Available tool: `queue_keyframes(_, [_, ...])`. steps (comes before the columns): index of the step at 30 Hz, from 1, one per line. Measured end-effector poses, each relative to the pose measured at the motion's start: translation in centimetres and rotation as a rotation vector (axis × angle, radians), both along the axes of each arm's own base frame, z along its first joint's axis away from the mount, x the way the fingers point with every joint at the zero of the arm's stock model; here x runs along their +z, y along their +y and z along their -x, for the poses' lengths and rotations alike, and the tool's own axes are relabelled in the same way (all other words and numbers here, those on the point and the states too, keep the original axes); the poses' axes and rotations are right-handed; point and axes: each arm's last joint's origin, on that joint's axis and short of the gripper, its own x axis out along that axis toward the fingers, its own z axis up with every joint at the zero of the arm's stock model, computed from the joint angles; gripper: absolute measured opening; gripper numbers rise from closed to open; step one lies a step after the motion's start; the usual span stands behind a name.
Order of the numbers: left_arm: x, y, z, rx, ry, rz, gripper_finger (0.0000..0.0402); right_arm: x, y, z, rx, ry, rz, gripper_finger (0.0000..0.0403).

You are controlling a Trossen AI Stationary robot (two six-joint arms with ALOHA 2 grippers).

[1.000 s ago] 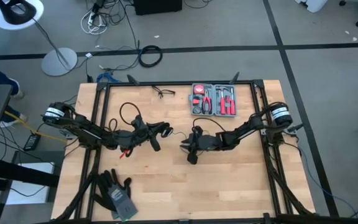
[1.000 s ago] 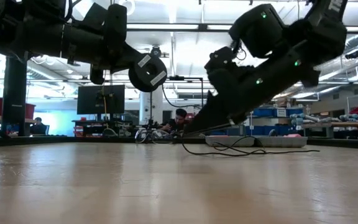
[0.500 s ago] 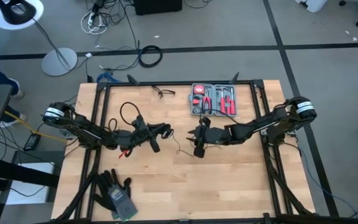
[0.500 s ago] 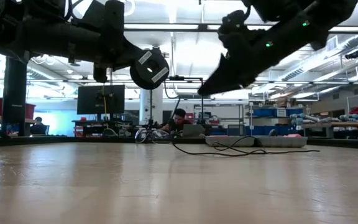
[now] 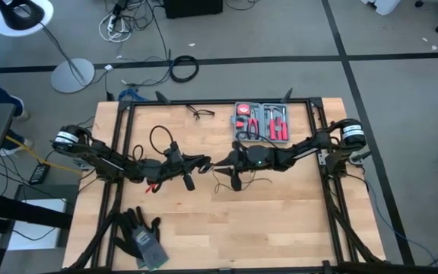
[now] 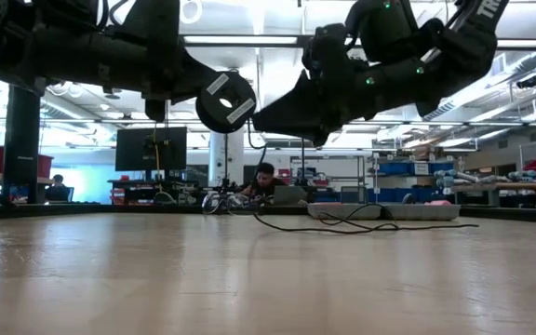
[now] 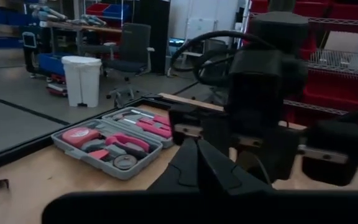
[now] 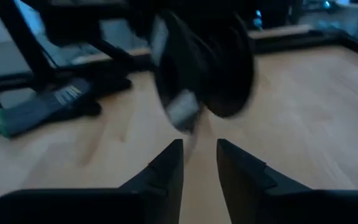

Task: Coil cords
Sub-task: Coil the black wire onto the spool

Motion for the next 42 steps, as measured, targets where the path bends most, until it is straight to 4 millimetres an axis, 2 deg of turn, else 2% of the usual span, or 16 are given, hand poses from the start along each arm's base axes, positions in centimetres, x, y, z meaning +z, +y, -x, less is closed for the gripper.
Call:
queue_keyframes(13, [0.0,0.9,-0.3,-0.033,0.0,-0.001,0.0,0.5,-0.6,-0.1,-0.003,-0.047,-0.004,0.0074])
queue_keyframes(20, [-0.2,1.1,-0.4,-0.059,0.027,-0.005,0.0,0.8,-0.6,-0.2,0.03,-0.077,-0.008,0.0009])
queue_keyframes(42, [-1.5,1.0,-0.4,-0.123,0.132,0.08,0.0,2.3,-1.1,0.6,0.021,-0.064,0.035,0.0001])
